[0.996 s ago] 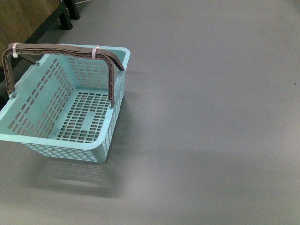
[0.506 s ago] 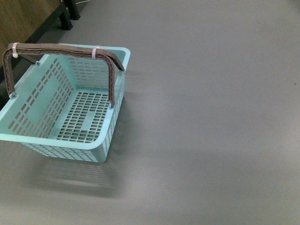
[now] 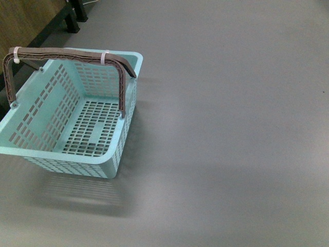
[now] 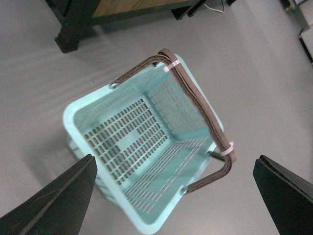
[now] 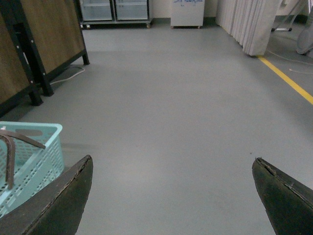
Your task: Pick lemon and mango into basket
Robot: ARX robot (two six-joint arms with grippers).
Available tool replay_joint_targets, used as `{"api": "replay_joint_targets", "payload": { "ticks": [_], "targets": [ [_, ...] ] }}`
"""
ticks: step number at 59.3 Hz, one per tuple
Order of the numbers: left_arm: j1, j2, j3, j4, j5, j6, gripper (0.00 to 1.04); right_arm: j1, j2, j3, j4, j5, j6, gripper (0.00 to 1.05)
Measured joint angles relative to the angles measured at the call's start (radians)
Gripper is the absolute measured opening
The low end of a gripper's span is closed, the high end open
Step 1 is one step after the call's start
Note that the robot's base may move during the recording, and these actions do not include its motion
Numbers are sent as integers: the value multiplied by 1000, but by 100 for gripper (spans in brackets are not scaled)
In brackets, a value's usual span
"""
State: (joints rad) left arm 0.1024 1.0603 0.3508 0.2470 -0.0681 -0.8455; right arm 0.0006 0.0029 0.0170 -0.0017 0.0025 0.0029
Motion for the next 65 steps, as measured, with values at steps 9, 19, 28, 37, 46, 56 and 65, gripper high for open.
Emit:
{"api": "replay_joint_targets", "payload": {
  "ticks": [9, 19, 28, 37, 46, 56, 65],
  "targets": [
    [23, 407, 117, 254, 19, -197, 98, 0, 0, 0, 0, 0, 0, 96],
    [-29, 773, 343, 323, 17, -332, 98, 0, 0, 0, 0, 0, 0, 96],
    [-74, 990, 555, 306, 16, -430, 98, 0, 0, 0, 0, 0, 0, 96],
    [-109, 1135, 756, 260, 8, -496, 98, 0, 0, 0, 0, 0, 0, 96],
    [-145, 1249, 942, 197, -3, -512, 98, 0, 0, 0, 0, 0, 0, 96],
    [-171, 1334, 1087, 143, -10, -528, 90, 0, 0, 0, 0, 0, 0, 96],
    [-184, 1385, 1180, 56, -30, -543, 65, 0, 0, 0, 0, 0, 0, 96]
  ]
}}
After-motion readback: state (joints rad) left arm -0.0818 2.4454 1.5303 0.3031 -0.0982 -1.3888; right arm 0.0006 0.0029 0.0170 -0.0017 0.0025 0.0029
